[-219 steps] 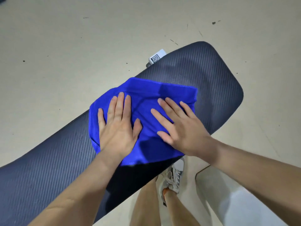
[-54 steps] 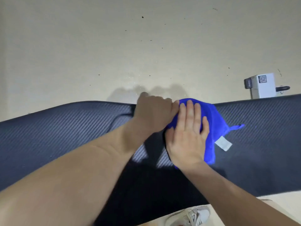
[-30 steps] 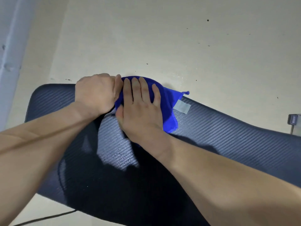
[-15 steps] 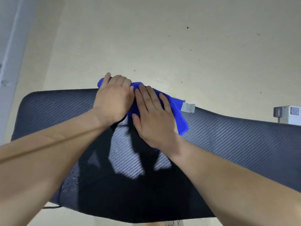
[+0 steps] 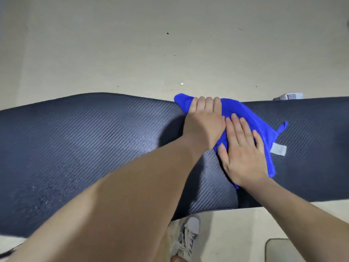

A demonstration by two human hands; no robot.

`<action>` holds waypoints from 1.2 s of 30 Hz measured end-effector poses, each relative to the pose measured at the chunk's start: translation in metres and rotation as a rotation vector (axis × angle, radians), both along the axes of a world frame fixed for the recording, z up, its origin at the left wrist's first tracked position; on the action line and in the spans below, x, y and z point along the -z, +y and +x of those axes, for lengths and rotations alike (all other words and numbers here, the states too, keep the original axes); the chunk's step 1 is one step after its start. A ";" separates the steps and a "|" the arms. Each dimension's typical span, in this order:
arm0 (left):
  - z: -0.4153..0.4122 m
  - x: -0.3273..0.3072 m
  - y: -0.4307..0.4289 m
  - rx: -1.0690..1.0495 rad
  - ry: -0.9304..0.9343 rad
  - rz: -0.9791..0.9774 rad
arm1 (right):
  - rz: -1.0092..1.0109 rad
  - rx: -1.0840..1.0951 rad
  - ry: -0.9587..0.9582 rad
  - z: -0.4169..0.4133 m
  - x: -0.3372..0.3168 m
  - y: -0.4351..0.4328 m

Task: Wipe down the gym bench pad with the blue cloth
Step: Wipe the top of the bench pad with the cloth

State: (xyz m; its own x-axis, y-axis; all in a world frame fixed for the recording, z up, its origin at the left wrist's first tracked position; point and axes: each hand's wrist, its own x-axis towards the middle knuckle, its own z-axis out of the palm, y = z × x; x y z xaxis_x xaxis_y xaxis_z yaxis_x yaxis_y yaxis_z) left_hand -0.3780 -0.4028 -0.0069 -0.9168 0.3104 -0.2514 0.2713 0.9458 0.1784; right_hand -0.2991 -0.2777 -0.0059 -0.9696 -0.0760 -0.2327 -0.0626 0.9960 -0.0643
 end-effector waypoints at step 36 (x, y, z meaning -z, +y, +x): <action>0.027 0.012 -0.518 -0.398 0.055 -0.086 | -0.145 -0.338 -0.147 -0.037 0.002 -0.508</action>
